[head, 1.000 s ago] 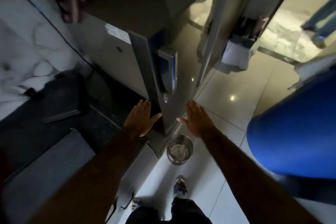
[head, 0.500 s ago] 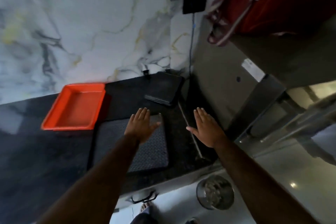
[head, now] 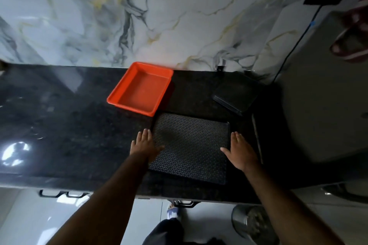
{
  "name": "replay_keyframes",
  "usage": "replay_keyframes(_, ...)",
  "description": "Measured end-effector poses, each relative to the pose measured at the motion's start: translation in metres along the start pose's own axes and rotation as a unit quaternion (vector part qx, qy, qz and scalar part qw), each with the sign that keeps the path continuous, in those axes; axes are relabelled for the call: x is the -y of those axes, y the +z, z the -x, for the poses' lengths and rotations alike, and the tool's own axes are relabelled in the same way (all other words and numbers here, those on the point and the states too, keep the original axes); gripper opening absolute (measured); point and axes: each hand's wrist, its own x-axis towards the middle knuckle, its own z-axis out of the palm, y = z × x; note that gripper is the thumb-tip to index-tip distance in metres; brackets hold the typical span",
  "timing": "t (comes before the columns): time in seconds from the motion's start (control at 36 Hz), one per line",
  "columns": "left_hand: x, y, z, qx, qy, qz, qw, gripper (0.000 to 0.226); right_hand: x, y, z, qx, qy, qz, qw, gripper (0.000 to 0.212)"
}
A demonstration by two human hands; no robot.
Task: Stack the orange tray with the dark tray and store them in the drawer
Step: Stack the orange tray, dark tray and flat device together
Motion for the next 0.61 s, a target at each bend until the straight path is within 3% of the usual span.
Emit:
replay_keyframes(0.08,0.01,0.004,-0.003,0.043,-0.03,0.047,0.998,0.092,0.011,0.007,-0.004,-0.005,0.061,-0.015,0.998,0.057)
replay_keyframes(0.14,0.011,0.003,-0.004,0.027,-0.038,0.066,0.997,0.069,0.017,0.009,-0.005,-0.002,0.089,-0.03,0.996,0.037)
replay_keyframes(0.19,0.015,0.002,-0.005,-0.012,-0.023,0.044,0.999,0.042,0.021,0.009,-0.005,-0.007,0.115,-0.042,0.992,0.031)
replay_keyframes(0.28,0.025,-0.003,-0.005,-0.019,-0.027,0.037,0.999,0.028,0.018,0.009,-0.007,-0.015,0.139,-0.057,0.989,0.033)
replay_keyframes(0.39,0.042,-0.008,-0.007,0.133,-0.075,0.152,0.977,0.009,0.011,0.003,-0.013,0.026,0.168,-0.067,0.983,0.025)
replay_keyframes(0.44,0.048,-0.011,-0.005,0.21,-0.099,0.182,0.955,0.013,0.01,-0.001,-0.014,0.073,0.18,-0.059,0.979,0.02)
replay_keyframes(0.56,0.057,-0.013,-0.009,0.299,-0.063,0.141,0.942,0.021,0.015,-0.006,-0.021,0.135,0.207,-0.067,0.967,0.005)
replay_keyframes(0.61,0.064,-0.016,-0.016,0.299,-0.057,0.138,0.943,0.024,0.024,-0.012,-0.027,0.145,0.222,-0.051,0.963,0.004)
